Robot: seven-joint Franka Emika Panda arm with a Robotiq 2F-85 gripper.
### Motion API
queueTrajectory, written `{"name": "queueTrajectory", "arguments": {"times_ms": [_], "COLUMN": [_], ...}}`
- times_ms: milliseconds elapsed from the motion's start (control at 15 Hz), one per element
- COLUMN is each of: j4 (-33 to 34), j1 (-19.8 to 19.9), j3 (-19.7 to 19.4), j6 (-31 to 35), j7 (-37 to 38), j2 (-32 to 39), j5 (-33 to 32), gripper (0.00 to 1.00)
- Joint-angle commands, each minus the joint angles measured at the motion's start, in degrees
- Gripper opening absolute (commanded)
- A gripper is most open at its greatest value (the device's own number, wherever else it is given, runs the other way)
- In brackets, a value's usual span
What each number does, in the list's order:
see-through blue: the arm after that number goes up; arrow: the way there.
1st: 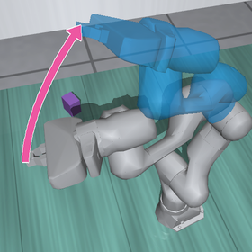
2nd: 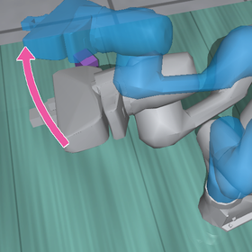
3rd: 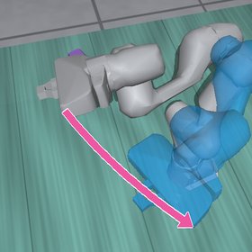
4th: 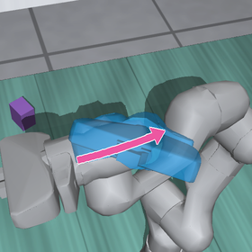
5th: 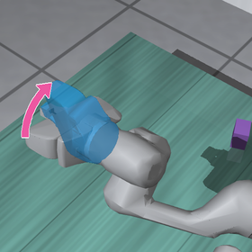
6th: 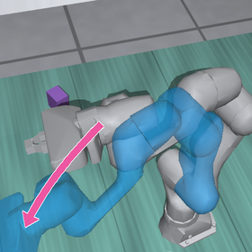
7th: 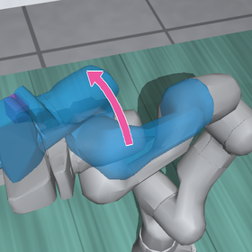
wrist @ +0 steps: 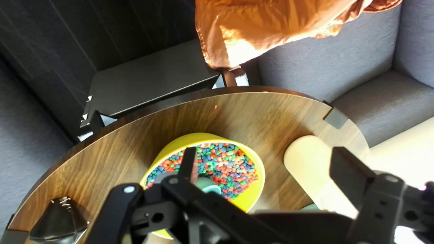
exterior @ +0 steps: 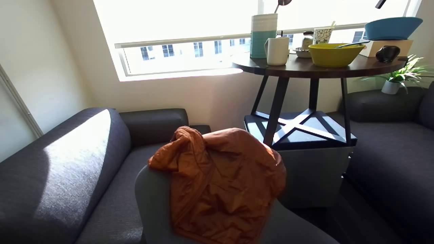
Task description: Use the blue ladle to put some of the contents of the yellow bowl into the white mug
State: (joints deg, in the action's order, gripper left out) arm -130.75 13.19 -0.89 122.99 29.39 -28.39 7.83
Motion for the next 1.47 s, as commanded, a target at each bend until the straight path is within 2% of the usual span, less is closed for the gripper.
{"name": "queueTrajectory", "arguments": {"times_ms": [0,133,333,600,800,867,1000,1200,1400], "j4": [0.13,0.53,0.86,-0.57,-0.72,-0.64,-0.87,-0.85,-1.82], "j1": [-0.36,-0.49,0.06,-0.53,-0.85,1.05,1.39,1.10,-0.42], "j3": [-0.29,-0.95,-5.82,-15.11,-20.22,-17.47,-18.93,-18.88,-21.14], "j6": [-0.12,0.08,1.09,1.50,-2.00,-0.73,-1.78,-1.87,2.19], "j7": [0.13,0.54,-1.69,-9.97,-15.45,-13.47,-15.45,-15.55,-25.68], "j2": [0.05,0.73,2.89,4.57,6.28,5.52,6.35,6.56,7.25], "j5": [-0.19,1.34,6.24,19.01,28.75,23.97,26.97,27.62,33.67], "gripper": [1.00,1.00,1.00,1.00,1.00,1.00,1.00,1.00,1.00]}}
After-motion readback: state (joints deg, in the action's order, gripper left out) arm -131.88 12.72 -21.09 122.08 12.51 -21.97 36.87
